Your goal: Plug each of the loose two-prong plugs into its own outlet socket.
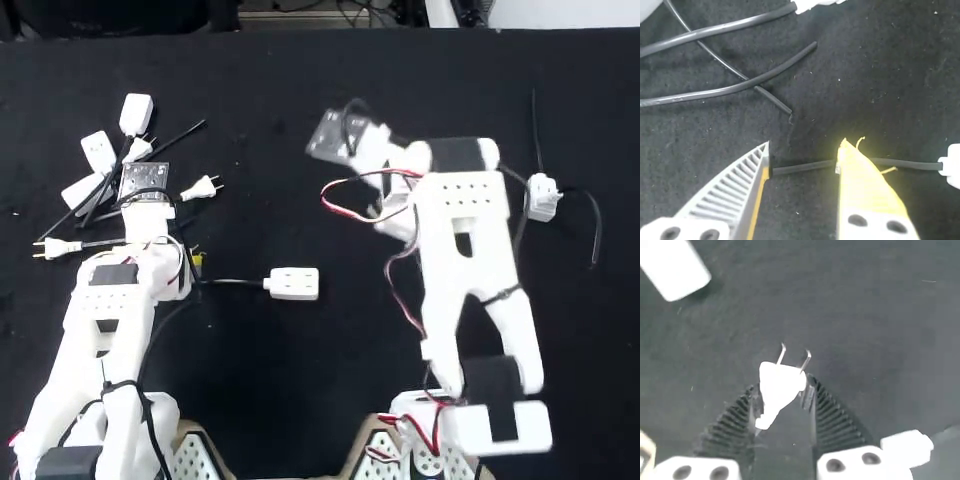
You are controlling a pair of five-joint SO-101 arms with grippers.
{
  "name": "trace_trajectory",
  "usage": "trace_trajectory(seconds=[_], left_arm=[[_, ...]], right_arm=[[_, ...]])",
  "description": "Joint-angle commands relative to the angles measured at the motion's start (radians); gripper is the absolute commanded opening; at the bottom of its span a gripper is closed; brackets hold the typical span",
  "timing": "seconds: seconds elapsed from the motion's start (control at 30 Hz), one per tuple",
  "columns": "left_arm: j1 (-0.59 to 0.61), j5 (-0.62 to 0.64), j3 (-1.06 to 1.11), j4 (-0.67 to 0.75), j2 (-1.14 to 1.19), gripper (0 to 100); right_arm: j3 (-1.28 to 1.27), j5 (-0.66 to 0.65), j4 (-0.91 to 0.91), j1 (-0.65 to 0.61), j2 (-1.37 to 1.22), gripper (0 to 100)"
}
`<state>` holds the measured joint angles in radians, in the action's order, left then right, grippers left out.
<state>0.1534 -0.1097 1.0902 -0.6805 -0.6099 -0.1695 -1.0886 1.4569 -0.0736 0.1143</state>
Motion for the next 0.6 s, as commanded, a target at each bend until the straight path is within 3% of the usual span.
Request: trace_trajectory(seconds=[0.0,0.1,0.2,0.3,0.47,0.57], left_arm=[[0.008,0.009,-0.002,0.014,-0.028,22],[0.008,0.008,-0.002,0.014,-0.028,22],[0.008,0.008,-0.002,0.014,-0.028,22],[0.008,0.006,-0.002,0.014,-0.028,22],[0.008,0.006,-0.004,0.014,-0.028,22],[0.008,0.006,-0.004,0.014,-0.028,22]], right_arm=[[-0.110,-0.089,-0.031,-0.058,-0.070,1.1],[-0.196,0.032,-0.178,-0.077,-0.124,1.1],[-0.266,0.247,-0.347,-0.077,-0.150,1.1],[-0.298,0.399,-0.391,-0.077,-0.143,2.2],[-0.312,0.413,-0.342,-0.077,-0.142,24.0],[-0.292,0.402,-0.322,-0.057,-0.140,22.7]])
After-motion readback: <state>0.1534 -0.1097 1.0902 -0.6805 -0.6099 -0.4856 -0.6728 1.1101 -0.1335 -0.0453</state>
